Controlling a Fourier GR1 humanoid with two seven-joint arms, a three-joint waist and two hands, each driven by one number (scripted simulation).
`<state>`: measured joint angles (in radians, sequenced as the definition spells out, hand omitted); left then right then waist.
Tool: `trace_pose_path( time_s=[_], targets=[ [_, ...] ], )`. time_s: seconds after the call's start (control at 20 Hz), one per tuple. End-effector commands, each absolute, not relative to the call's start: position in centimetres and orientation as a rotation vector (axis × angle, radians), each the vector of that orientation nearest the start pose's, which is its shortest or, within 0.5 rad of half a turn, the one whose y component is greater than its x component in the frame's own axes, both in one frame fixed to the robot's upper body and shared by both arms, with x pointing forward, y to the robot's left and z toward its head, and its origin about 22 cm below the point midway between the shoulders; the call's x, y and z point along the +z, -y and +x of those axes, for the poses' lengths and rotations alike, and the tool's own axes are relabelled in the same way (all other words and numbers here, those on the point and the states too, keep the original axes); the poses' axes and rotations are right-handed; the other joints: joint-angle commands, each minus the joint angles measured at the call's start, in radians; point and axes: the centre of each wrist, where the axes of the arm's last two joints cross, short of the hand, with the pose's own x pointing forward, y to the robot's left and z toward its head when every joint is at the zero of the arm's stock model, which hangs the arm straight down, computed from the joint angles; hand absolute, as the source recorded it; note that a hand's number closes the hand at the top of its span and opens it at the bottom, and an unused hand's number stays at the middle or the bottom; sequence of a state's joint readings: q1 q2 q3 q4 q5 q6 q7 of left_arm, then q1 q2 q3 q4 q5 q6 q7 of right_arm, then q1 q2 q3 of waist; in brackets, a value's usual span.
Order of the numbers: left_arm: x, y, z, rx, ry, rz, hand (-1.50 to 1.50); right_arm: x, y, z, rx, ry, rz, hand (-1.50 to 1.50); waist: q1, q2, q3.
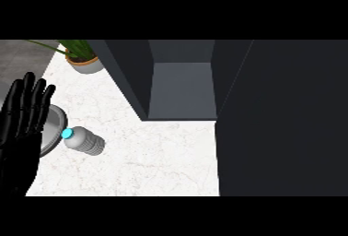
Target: Pick up the bottled water, place it into the cabinet and close the cabinet
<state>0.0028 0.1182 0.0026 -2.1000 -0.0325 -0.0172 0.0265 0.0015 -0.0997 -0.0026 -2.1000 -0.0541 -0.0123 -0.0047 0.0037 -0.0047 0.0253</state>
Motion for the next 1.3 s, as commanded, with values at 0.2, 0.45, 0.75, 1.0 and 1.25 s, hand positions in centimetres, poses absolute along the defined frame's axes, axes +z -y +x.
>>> trace_pose_path(
  time_s=[0.2,0.45,0.75,1.0,1.25],
  targets=[
    [12.6,-25.1,20.8,-0.229,2.132,-0.109,-1.5,13.7,25.0,16.7,0.2,2.123,-0.029,-1.5,-0.015,0.001,-0.026],
    [6.9,-25.2,19.4,0.136,1.675,-0.281,-1.5,10.3,22.2,17.1,-0.058,1.809,0.326,-1.5,-0.001,0.004,-0.026],
    [9.3,-29.4,15.3,0.123,1.655,-0.276,-1.5,10.1,24.3,13.5,-0.084,1.78,0.319,-1.5,-0.002,0.001,-0.025],
    [9.0,-28.3,14.6,0.13,1.647,-0.276,-1.5,8.5,23.7,13.6,-0.094,1.791,0.345,-1.5,-0.003,0.003,-0.025],
    [7.8,-30.0,12.6,0.136,1.669,-0.269,-1.5,8.9,24.7,10.6,-0.061,1.779,0.334,-1.5,-0.006,0.001,-0.025]
  ],
)
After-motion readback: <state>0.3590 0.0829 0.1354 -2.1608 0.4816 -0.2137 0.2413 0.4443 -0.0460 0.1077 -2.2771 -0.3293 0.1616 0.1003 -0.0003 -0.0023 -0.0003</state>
